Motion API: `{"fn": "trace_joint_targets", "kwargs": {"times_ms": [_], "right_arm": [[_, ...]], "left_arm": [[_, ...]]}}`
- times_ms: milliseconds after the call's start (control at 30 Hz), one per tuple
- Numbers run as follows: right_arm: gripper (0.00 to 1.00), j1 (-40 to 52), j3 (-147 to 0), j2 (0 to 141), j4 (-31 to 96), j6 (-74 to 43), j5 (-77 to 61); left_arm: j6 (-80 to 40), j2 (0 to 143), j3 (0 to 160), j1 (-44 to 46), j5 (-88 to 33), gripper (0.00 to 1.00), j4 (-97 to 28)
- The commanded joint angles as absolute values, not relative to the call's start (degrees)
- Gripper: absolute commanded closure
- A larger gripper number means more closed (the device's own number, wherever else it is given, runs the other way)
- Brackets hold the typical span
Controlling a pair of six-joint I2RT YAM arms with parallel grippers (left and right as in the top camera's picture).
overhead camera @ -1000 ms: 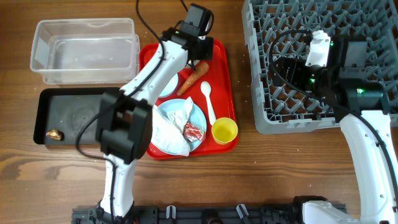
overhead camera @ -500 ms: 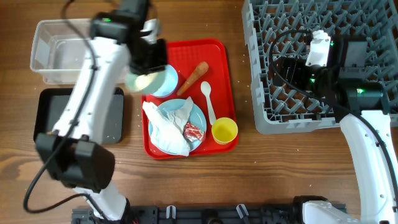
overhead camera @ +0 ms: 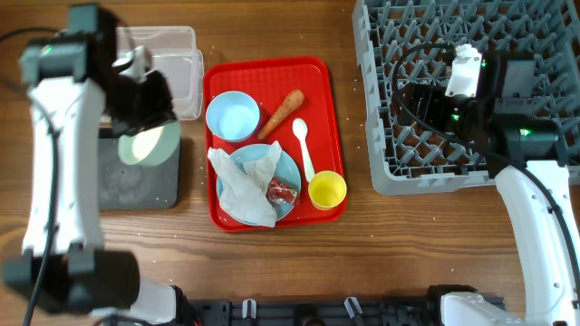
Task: Sort waste into correct bins and load items into the dishwasher rack
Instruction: 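Carry the green bowl over the black tray and pour out the rice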
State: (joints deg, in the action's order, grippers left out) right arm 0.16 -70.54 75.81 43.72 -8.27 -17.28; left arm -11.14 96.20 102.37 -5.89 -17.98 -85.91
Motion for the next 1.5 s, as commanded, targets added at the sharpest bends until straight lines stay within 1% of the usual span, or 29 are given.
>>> {"fn": "trace_joint_targets", "kwargs": {"times_ms": [0,133,200,300,400,433,533,733,867,1233,1400,1467], "right_arm": [[0.0,-0.1,-71.7,76.4,43.7,-7.5,-16.3],[0.0,-0.1,-71.7,76.4,43.4,-7.5,-16.3],[0.0,-0.1,-71.7,76.4,43.4,-7.6,-16.3],[0.0,-0.1,-71.7,76.4,43.4,-7.7,-16.5],[0.0,-0.1,-71.7,76.4,43.5,-7.7,-16.5],[0.0,-0.1,-71.7,76.4,43.6,-7.7,-16.5],[0.0,-0.1,-71.7,76.4,43.6,-7.7,-16.5],[0.0,-0.1,-71.7,76.4,43.6,-9.2,-16.5],[0.0,-0.1,-71.7,76.4,43.7,-9.3,-16.5],[0.0,-0.1,-71.7,76.4,44.4,-9.2,-16.5],[0.0,-0.1,-71.7,76.4,44.4,-9.2,-16.5],[0.0,-0.1,-71.7,76.4,44.4,-9.2,-16.5]], "left_arm": [[-9.6,87.1,93.4,-13.9,-21.7,0.96,-82.1],[-9.2,80.8,80.5,-23.0,-28.4,0.96,-72.8],[-8.8,80.1,75.5,-25.9,-31.6,0.96,-68.6],[-4.7,81.8,64.7,-30.7,-44.3,0.96,-58.5],[-4.2,84.3,60.5,-33.1,-49.1,0.96,-53.5],[-2.0,86.0,59.5,-34.2,-52.2,0.96,-51.9],[1.2,90.0,59.3,-36.3,-57.2,0.96,-50.6],[1.8,97.8,59.3,-39.4,-61.6,0.96,-45.6],[5.3,101.3,59.3,-40.7,-70.3,0.96,-44.2],[5.8,101.6,59.4,-46.3,-84.7,0.96,-44.1],[5.5,101.6,59.4,-48.8,-88.9,0.96,-44.4],[3.2,101.6,59.4,-49.4,-90.3,0.96,-44.3]]}}
